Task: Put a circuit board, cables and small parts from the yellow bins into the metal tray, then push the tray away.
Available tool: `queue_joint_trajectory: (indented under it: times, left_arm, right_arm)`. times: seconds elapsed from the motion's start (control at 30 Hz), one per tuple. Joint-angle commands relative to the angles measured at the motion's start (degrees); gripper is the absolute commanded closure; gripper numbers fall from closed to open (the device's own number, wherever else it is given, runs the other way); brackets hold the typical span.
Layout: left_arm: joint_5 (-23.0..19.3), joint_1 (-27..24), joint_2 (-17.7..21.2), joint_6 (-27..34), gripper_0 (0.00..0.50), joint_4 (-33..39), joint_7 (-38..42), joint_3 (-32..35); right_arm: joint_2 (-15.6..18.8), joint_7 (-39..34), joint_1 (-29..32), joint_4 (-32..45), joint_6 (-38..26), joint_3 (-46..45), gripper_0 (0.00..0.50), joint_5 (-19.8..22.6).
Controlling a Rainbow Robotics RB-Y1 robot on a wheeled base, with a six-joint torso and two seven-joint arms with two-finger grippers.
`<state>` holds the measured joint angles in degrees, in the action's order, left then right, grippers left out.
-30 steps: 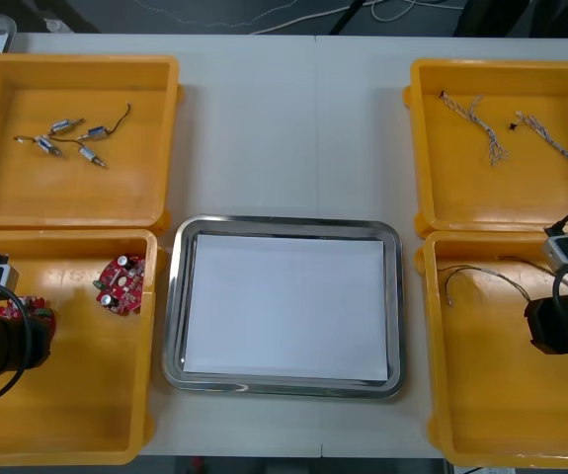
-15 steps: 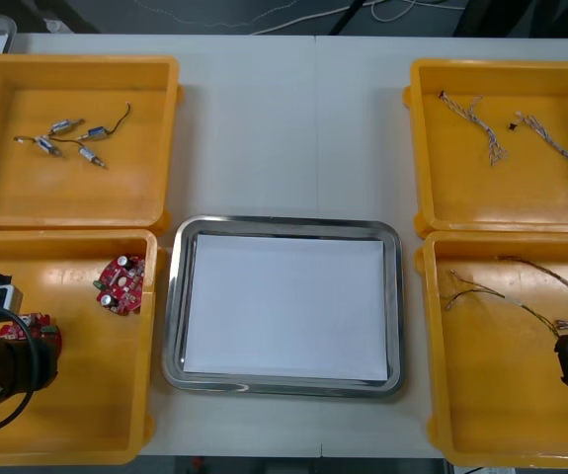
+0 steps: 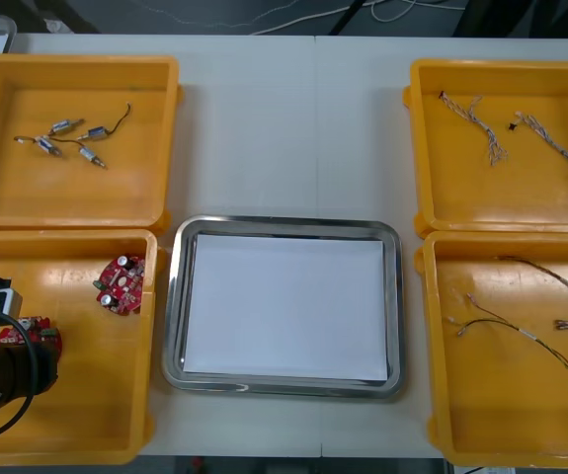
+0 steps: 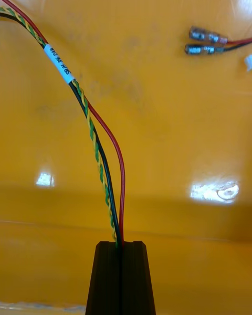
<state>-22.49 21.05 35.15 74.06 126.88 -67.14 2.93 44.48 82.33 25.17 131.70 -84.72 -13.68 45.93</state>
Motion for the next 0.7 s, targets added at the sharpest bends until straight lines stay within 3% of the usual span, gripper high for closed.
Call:
queue_joint_trajectory:
  times: [0.03,0.1,0.2,0.27,0.3,0.33,0.37,0.4,0.43,0.7]
  left_arm:
    - [1.0,2.1,-1.2,-0.7,0.204,1.4,-5.8,0.2]
    - [1.0,2.0,-1.1,-0.6,0.199,1.4,-5.9,0.3]
    - [0.9,1.5,-0.8,-0.5,0.128,1.4,-6.1,0.7]
    - [0.5,0.7,-0.4,0.4,0.113,1.4,-6.2,0.9]
    - [0.3,0.1,-0.2,1.4,0.107,1.4,-6.1,1.1]
    - [-0.3,-0.6,-0.1,2.4,0.098,1.4,-6.1,1.4]
    - [-0.6,-0.9,0.0,2.9,0.1,1.4,-6.1,1.6]
    - [-1.2,-1.5,0.2,4.2,0.093,1.4,-6.1,2.1]
    - [-1.9,-2.3,0.3,5.4,0.089,1.4,-6.1,2.5]
    - [-5.8,-8.5,0.4,17.5,0.069,2.8,-6.8,7.1]
  right_arm:
    - [-0.2,1.3,2.4,1.6,0.4,-2.0,0.5,0.2]
    - [-0.2,1.3,2.5,1.7,0.4,-2.0,0.5,-0.1]
    - [-0.2,1.4,2.3,1.7,0.3,-2.0,0.5,-0.6]
    - [-0.2,1.6,2.3,1.7,0.3,-2.0,0.488,-0.7]
    - [-0.2,1.7,2.1,1.7,0.2,-2.0,0.38,-0.7]
    - [-0.2,1.7,2.0,1.7,0.1,-2.0,0.225,-0.6]
    - [-0.2,1.8,1.9,1.7,0.0,-2.0,0.157,-0.6]
    - [-0.2,1.9,1.7,1.7,-0.1,-2.0,0.052,-0.5]
    - [-0.1,1.9,1.6,1.7,-0.2,-2.0,0.0,-0.4]
    - [-0.2,2.1,-0.7,1.7,-0.5,-2.0,0.0,0.5]
